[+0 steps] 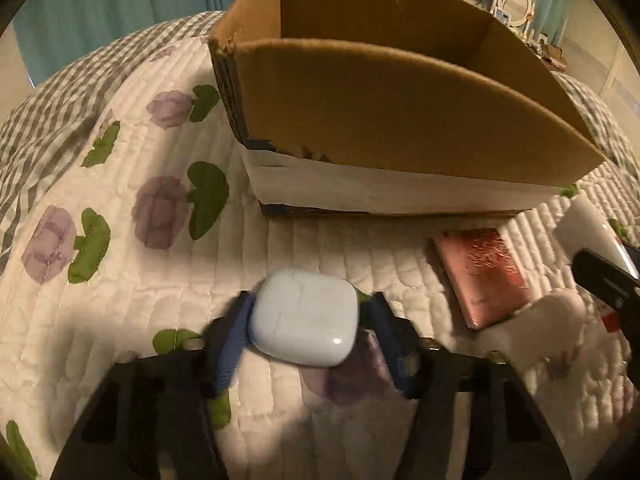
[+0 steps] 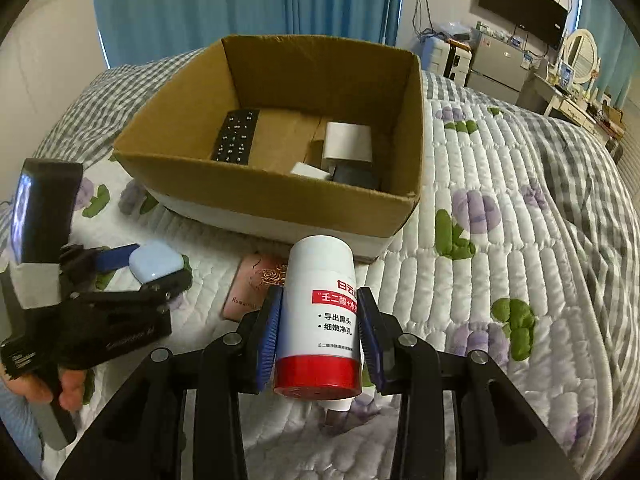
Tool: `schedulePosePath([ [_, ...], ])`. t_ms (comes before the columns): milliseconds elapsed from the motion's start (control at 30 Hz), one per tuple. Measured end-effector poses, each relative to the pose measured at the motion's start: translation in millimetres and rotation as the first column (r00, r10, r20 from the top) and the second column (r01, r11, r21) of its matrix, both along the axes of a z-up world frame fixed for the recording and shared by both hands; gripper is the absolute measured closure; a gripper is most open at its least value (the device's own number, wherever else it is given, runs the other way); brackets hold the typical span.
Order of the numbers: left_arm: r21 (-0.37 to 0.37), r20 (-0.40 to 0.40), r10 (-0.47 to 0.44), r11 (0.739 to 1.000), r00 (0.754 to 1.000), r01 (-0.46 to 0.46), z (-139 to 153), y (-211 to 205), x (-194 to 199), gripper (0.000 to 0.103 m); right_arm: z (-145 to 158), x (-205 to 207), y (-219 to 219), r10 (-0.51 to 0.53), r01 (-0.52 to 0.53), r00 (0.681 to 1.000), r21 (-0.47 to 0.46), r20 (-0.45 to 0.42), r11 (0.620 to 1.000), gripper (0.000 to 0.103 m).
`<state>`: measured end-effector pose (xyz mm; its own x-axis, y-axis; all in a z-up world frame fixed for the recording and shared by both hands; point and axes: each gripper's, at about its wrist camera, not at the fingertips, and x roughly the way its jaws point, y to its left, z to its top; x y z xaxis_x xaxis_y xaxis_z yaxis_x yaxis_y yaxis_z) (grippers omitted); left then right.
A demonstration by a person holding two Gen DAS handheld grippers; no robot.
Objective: Organize rigid objects
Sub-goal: 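Grasp the white earbud case with the left tool while the right grasps the red-capped bottle, then drop the earbud case into the box with the left tool while the right drops the bottle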
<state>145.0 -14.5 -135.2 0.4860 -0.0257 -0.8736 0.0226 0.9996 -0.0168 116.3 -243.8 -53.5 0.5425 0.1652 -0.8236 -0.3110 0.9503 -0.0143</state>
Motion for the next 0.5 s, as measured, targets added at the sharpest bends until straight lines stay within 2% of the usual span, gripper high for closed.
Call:
schedulePosePath([
  [100, 0.015, -0.005, 0.000, 1.000, 1.000, 0.000, -1, -2, -2, 0.050, -3, 1, 0, 0.001, -0.001, 1.000, -0.002, -0.008, 1.000, 0.067],
  [267, -0.011, 0.001, 0.003, 1.000, 1.000, -0.003, 12, 0, -16, 0.050, 0, -3, 0, -0.009, 0.009, 1.000, -0.007, 0.014, 1.000, 0.067],
  [400, -0.024, 0.052, -0.010, 1.000, 0.999, 0.011, 38, 0, -41, 0.050, 15, -13, 2, -0.010, 0.012, 0.998, -0.023, 0.060, 1.000, 0.067],
  [500, -0.042, 0.121, -0.030, 0.998, 0.992, 0.036, 71, -1, -58, 0.050, 35, -22, 4, 0.004, -0.002, 0.996, -0.014, 0.093, 1.000, 0.067],
])
